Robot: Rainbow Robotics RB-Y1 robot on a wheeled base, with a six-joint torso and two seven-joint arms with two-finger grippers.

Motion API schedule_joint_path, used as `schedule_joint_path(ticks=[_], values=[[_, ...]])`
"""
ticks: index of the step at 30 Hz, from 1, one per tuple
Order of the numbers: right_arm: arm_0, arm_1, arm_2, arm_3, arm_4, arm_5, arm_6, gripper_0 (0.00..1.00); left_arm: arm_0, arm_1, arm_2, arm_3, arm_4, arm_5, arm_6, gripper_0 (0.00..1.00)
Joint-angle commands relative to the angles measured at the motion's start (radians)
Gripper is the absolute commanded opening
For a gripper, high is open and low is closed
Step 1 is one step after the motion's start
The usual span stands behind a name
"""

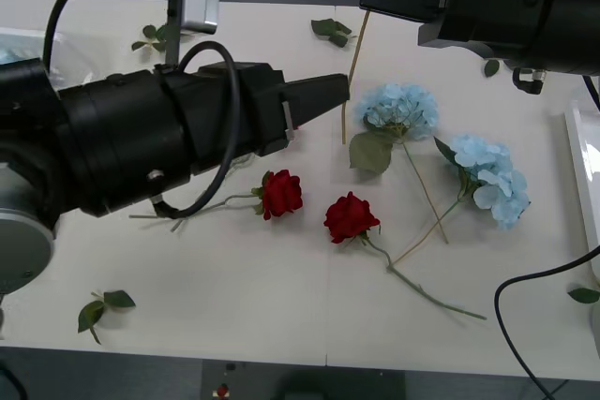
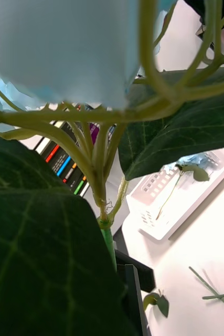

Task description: Put the red flowers into the right box and the blue flowers into the left box

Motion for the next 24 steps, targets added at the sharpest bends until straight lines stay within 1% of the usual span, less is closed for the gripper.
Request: schedule_joint_path(ticks=[1,6,7,8,9,10,11,12,24], values=[[-0.038,0.017,-0.015,-0.017,0.002,-0.005,-0.046,0.0,-0.076,-0.021,-0.054,0.051,-0.06,-0.034,0.021,1.0],[-0.038,0.017,-0.015,-0.017,0.002,-0.005,-0.046,0.0,-0.089,-0.027,-0.115,0.092,-0.115,-0.108,0.021,1.0],[-0.038,0.017,-0.015,-0.017,0.002,-0.005,-0.046,0.0,-0.089,-0.027,-0.128,0.092,-0.132,-0.114,0.021,0.95],[-0.038,0.017,-0.015,-0.017,0.002,-0.005,-0.046,0.0,-0.089,-0.027,-0.134,0.092,-0.14,-0.119,0.021,0.69],[-0.038,0.017,-0.015,-0.017,0.002,-0.005,-0.046,0.0,-0.089,-0.027,-0.135,0.092,-0.141,-0.12,0.021,0.53],[-0.038,0.017,-0.015,-0.017,0.002,-0.005,-0.046,0.0,-0.089,-0.027,-0.141,0.092,-0.141,-0.122,0.023,0.23],[-0.038,0.017,-0.015,-0.017,0.002,-0.005,-0.046,0.0,-0.089,-0.027,-0.143,0.092,-0.141,-0.122,0.021,0.02],[-0.038,0.017,-0.015,-0.017,0.002,-0.005,-0.046,0.0,-0.091,-0.027,-0.143,0.092,-0.141,-0.122,0.023,0.0],[-0.038,0.017,-0.015,-0.017,0.002,-0.005,-0.046,0.0,-0.091,-0.027,-0.152,0.092,-0.154,-0.122,0.016,0.0]])
